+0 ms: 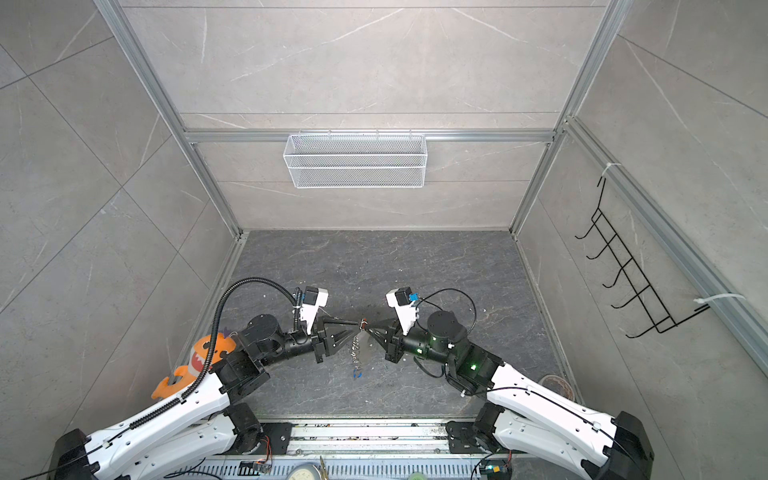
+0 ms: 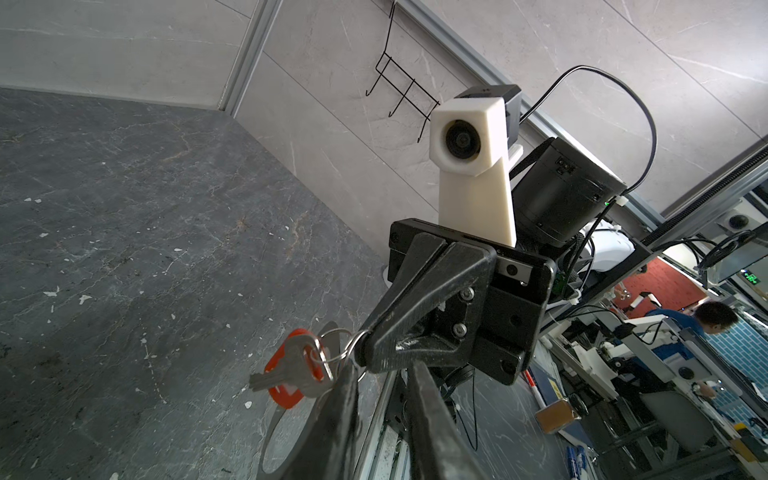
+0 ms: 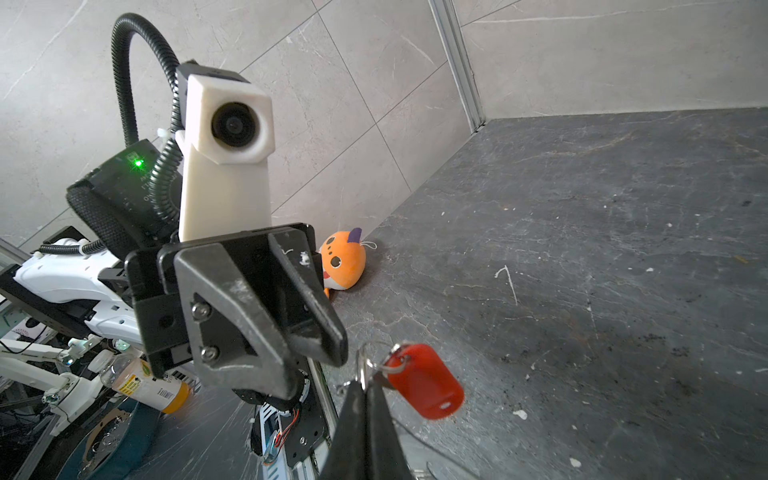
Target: Remove the keys from the keyring
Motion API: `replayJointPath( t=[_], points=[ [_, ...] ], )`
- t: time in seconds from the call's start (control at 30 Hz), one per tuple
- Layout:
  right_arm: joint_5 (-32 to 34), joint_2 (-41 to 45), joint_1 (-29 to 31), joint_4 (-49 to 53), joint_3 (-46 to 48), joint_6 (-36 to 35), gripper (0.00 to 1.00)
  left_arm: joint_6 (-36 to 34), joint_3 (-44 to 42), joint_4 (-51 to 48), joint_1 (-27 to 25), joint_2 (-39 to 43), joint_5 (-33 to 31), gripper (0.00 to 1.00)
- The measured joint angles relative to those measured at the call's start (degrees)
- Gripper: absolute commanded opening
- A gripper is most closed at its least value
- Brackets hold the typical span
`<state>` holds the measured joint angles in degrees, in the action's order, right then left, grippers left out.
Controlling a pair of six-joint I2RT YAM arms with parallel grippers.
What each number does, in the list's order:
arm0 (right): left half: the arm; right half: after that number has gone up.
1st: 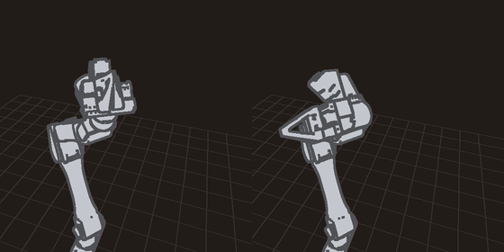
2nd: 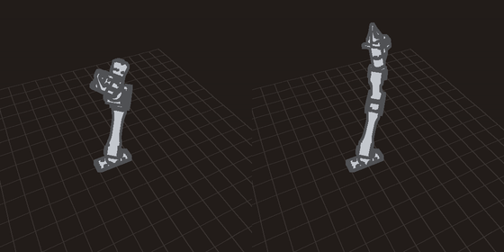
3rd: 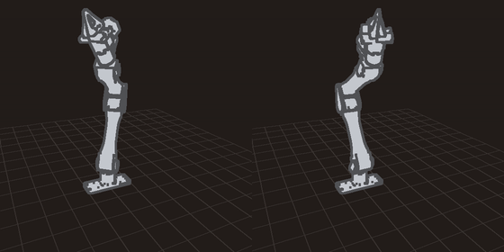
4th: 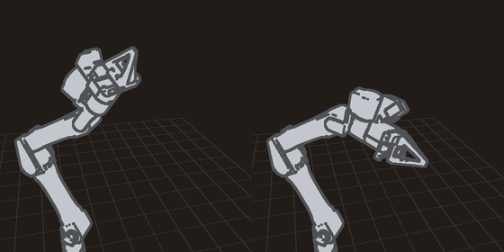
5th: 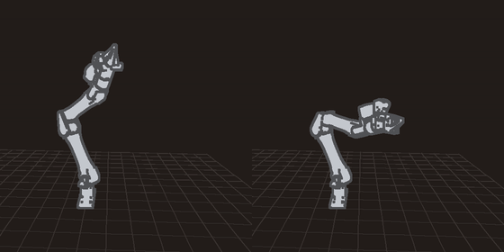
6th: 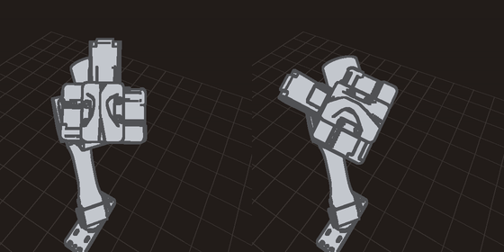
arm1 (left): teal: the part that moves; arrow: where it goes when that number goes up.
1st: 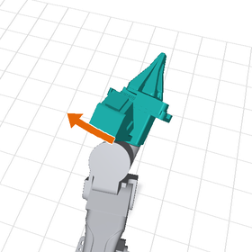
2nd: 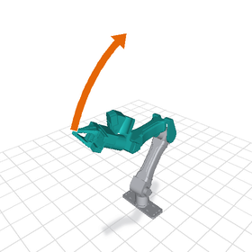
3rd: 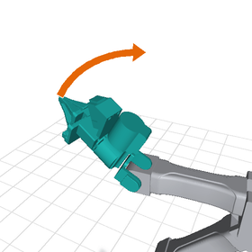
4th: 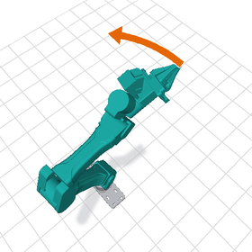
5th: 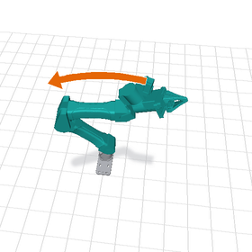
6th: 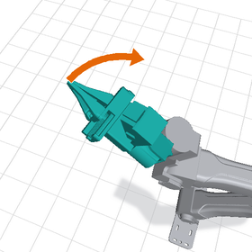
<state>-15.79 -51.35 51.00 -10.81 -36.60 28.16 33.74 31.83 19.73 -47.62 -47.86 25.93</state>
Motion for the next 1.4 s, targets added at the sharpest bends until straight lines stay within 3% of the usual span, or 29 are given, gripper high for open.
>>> replayJointPath(
  t=[0.4, 0.63, 0.9, 1.3, 1.4],
  points=[
    [0.6, -0.1, 0.3, -1.4, 0.2, 0.6, 0.0, 0.2, 0.0, 0.0, 0.0, -1.2, -0.2, 0.25],
    [0.6, -0.4, 0.9, -2.4, 0.2, 0.8, 0.0, 0.1, 0.0, -0.4, 0.0, -1.2, -0.5, 0.35],
    [0.7, -0.7, 1.4, -3.2, 0.2, 1.0, 0.0, 0.2, 0.0, 0.3, 0.0, -1.2, 0.3, 0.26],
    [2.4, -1.2, 2.3, -4.2, 0.3, 2.3, 0.0, 0.5, -0.3, 1.1, 0.1, -0.8, 0.3, 0.01],
    [2.6, -1.2, 2.5, -4.3, 0.3, 2.3, 0.0, 0.4, -0.3, 0.7, 0.1, -0.4, 0.3, 0.0]
  ],
)
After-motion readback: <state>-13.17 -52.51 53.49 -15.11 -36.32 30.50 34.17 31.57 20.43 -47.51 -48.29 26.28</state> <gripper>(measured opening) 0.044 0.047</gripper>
